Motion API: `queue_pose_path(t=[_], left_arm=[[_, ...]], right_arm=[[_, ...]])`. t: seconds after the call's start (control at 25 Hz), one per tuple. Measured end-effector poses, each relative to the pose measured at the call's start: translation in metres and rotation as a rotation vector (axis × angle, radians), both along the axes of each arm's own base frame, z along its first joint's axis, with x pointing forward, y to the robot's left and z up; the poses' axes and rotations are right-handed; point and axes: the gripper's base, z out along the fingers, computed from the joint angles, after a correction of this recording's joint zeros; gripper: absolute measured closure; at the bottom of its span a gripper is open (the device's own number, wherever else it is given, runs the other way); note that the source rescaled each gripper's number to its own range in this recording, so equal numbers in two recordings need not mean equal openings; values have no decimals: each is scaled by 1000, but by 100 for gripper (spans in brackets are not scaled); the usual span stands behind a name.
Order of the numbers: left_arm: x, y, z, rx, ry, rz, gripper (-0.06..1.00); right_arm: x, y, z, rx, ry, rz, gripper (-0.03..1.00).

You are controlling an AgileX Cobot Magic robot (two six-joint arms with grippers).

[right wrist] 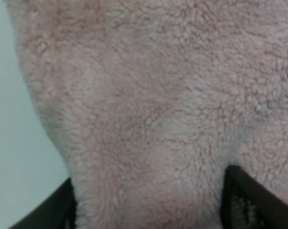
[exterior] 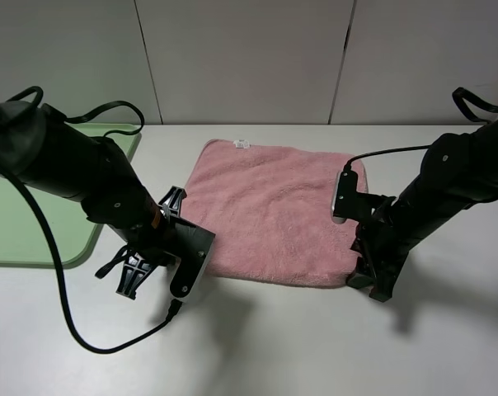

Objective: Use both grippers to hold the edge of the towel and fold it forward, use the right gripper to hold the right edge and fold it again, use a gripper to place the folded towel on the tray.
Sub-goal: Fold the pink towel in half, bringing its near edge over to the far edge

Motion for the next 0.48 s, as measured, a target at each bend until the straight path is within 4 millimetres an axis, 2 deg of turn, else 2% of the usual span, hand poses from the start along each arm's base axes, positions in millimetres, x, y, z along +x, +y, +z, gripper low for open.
queue_pose_path(t=[0.12,0.24,0.4,0.48], left_arm=[[0,0,0,0,0,0,94],[0,0,0,0,0,0,94],[0,0,0,0,0,0,94],[0,0,0,0,0,0,94]], right_arm=[[0,-1,0,-5,-1,-9,45],[0,-1,0,-13,-2,-9,59],[1,-2,2,-19,-21,3,80],[1,-2,5,-20,-30,11,95]])
